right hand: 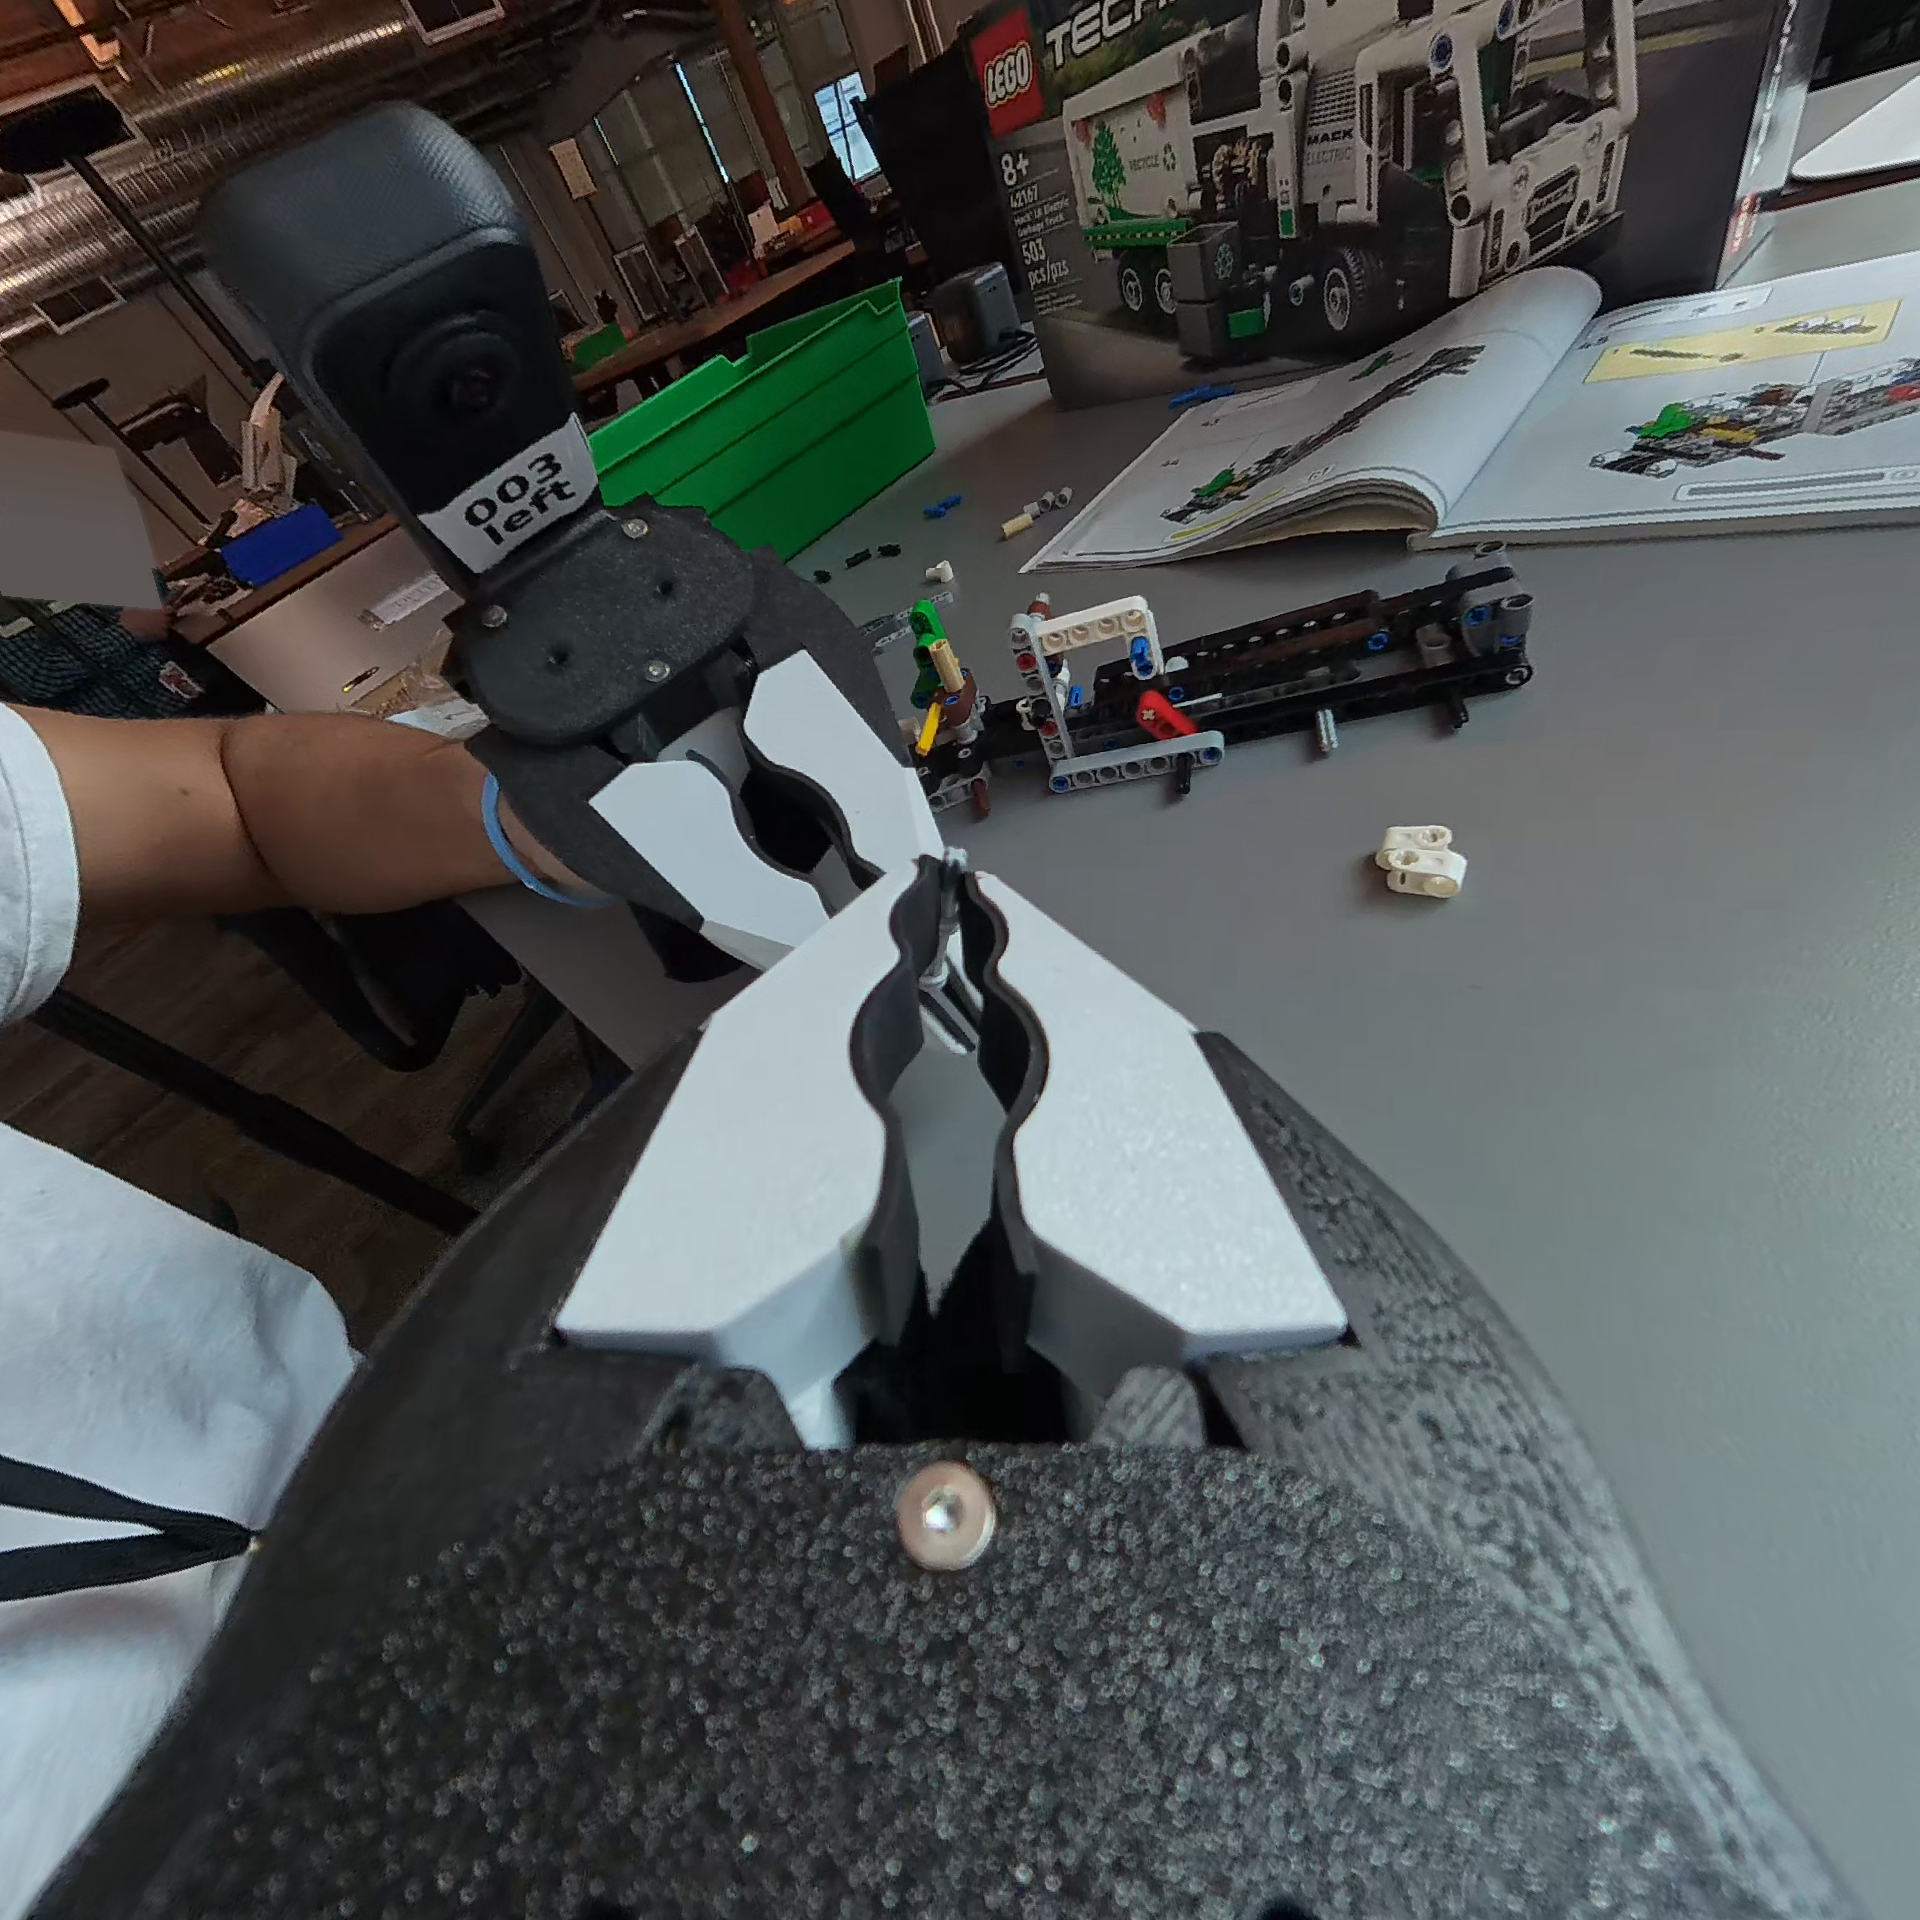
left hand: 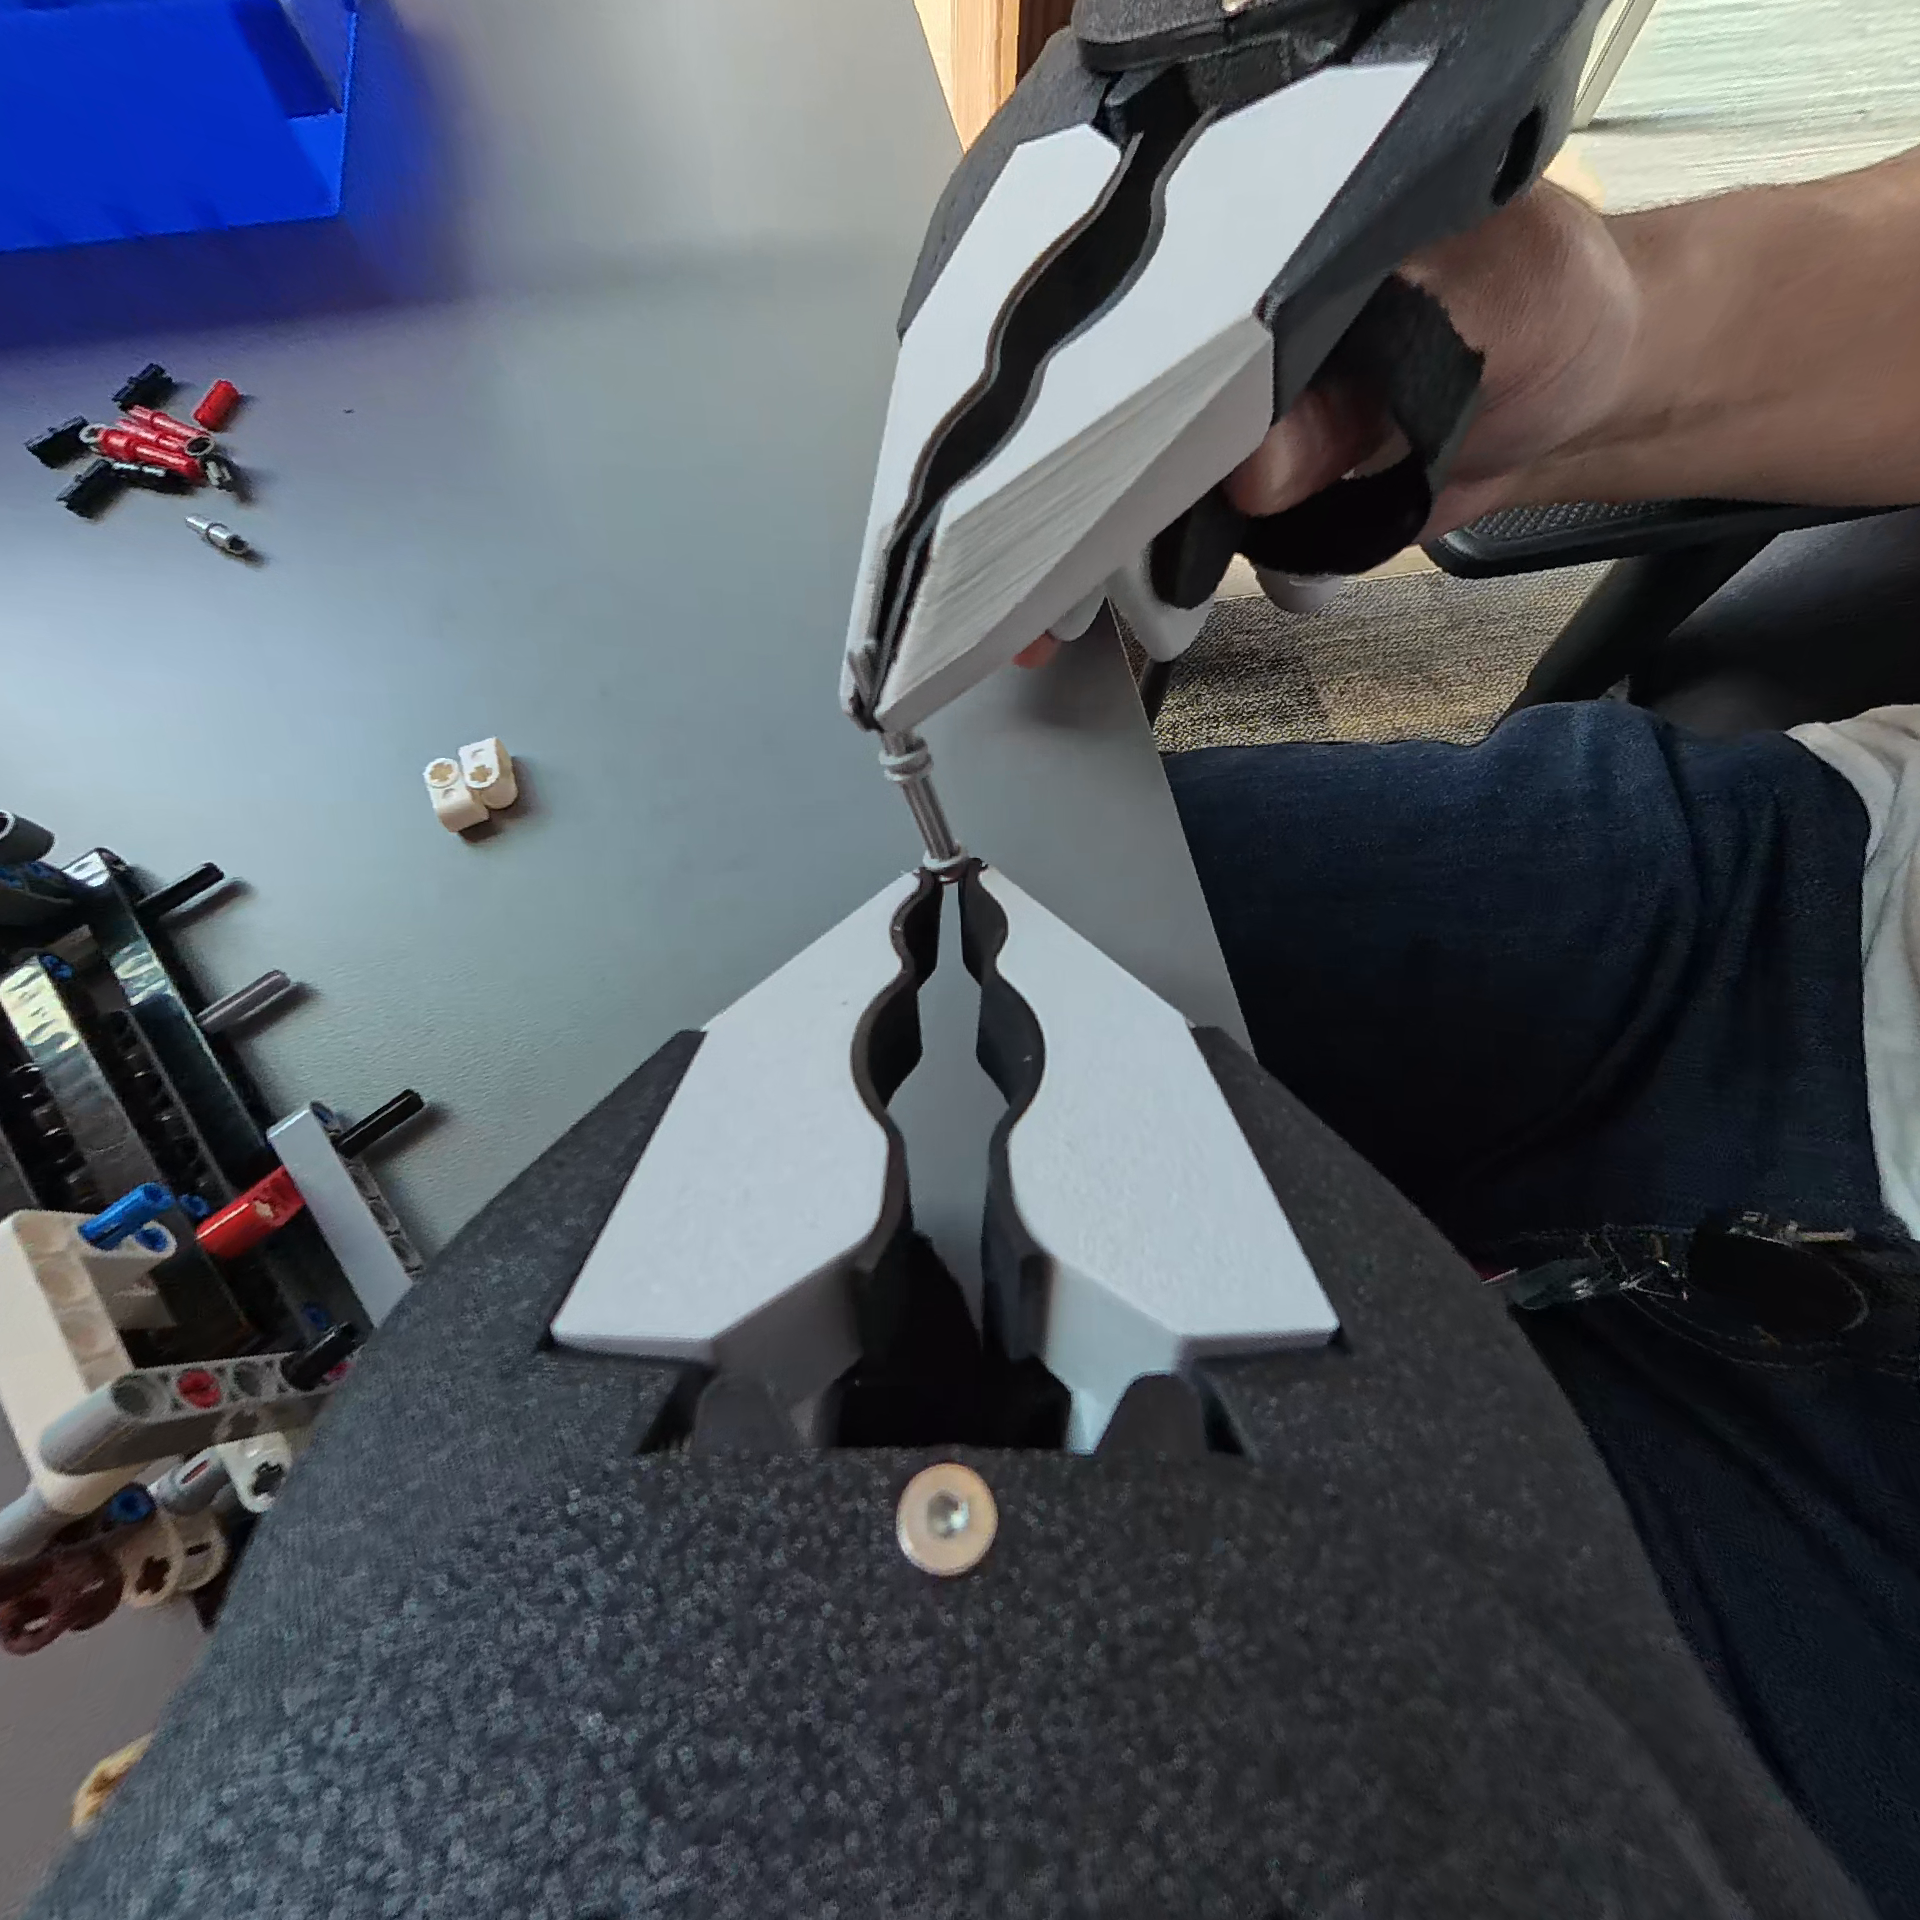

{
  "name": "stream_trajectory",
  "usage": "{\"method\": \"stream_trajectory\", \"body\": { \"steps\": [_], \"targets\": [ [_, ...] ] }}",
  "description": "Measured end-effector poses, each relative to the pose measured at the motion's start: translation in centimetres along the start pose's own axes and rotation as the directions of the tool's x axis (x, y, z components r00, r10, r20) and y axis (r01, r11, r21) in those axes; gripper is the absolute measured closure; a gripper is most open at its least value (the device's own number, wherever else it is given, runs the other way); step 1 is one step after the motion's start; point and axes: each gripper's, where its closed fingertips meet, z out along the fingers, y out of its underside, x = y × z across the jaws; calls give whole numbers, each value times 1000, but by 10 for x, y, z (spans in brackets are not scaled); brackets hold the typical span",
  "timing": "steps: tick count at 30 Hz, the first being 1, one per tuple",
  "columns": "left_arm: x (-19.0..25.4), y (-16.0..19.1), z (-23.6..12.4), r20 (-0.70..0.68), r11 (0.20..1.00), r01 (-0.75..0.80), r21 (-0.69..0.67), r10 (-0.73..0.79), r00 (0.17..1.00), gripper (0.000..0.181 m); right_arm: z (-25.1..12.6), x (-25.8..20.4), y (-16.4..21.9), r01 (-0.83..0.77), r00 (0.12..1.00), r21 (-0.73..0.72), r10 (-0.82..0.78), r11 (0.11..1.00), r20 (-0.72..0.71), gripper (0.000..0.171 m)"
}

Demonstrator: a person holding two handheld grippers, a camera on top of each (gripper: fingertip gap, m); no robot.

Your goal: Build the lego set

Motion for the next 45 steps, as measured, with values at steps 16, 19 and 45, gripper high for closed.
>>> {"method": "stream_trajectory", "body": {
  "steps": [16,19,45],
  "targets": [
    [10,-26,-7,-143,969,202,143,-182,973,181,-10,0,-16,-59,998,137,56,989,24,169],
    [4,-28,-11,-204,941,302,154,-269,941,181,-16,5,-25,-55,998,207,57,977,-5,169],
    [-7,-48,-35,-332,837,453,307,-352,875,177,-12,-8,-13,127,987,56,-131,990,95,154]
  ]
}}
